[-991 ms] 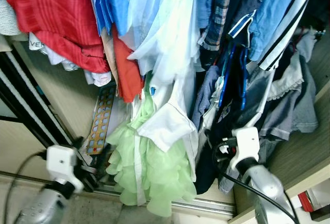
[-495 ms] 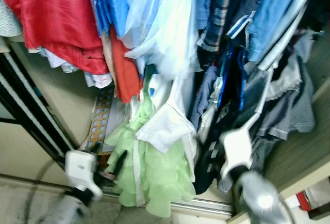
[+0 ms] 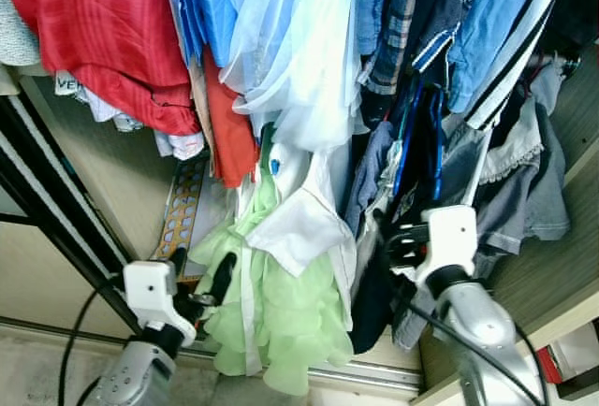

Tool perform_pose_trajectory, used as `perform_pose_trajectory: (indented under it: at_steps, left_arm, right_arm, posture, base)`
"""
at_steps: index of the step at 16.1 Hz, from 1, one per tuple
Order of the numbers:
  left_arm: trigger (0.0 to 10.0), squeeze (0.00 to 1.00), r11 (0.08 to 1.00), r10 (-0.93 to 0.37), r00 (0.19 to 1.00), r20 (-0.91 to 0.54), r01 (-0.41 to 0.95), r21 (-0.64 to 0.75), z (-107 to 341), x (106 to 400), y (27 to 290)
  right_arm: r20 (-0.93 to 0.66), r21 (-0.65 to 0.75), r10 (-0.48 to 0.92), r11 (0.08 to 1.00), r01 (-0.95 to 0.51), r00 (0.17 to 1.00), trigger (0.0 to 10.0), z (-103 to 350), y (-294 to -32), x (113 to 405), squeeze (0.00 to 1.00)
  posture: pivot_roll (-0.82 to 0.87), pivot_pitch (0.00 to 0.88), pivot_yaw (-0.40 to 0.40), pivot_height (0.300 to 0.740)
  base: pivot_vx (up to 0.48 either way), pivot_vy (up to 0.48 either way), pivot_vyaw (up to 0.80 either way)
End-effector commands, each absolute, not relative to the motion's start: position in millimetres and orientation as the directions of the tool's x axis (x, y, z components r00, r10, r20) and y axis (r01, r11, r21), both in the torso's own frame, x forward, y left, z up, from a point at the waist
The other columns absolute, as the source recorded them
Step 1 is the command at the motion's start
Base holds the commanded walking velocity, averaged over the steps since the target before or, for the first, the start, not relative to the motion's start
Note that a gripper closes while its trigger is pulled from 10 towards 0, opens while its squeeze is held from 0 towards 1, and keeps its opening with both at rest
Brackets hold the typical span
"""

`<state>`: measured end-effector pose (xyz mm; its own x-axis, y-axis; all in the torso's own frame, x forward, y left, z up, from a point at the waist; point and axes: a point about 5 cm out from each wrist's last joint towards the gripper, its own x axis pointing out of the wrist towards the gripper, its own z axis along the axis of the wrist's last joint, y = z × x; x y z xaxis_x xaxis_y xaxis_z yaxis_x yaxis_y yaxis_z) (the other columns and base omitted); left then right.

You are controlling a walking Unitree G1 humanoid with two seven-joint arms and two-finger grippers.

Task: Clean up the room

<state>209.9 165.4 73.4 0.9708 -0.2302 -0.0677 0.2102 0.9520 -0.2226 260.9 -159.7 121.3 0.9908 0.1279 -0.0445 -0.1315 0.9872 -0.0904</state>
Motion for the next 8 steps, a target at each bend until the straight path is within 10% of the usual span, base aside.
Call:
perform_pose_trajectory:
  at_steps: [1,8]
  left_arm:
    - [10.0,0.00,0.952,-0.234,0.969,-0.078,0.213,-0.220,71.5,210.6,163.5]
    - [10.0,0.00,0.962,-0.154,0.986,-0.070,0.133,-0.237,73.0,218.3,169.2]
  right_arm:
    - [-0.064,-0.073,0.115,0.990,-0.120,0.991,10.0,119.3,-163.6,263.0,0.00]
    - [-0.050,-0.095,0.075,0.992,-0.080,0.996,10.0,123.7,-174.5,273.5,0.00]
  posture:
    - [-0.11,0.000,-0.032,0.740]
    - [-0.09,0.000,-0.024,0.740]
  base:
    - [0.000,0.000,0.00]
    - [0.000,0.000,0.76]
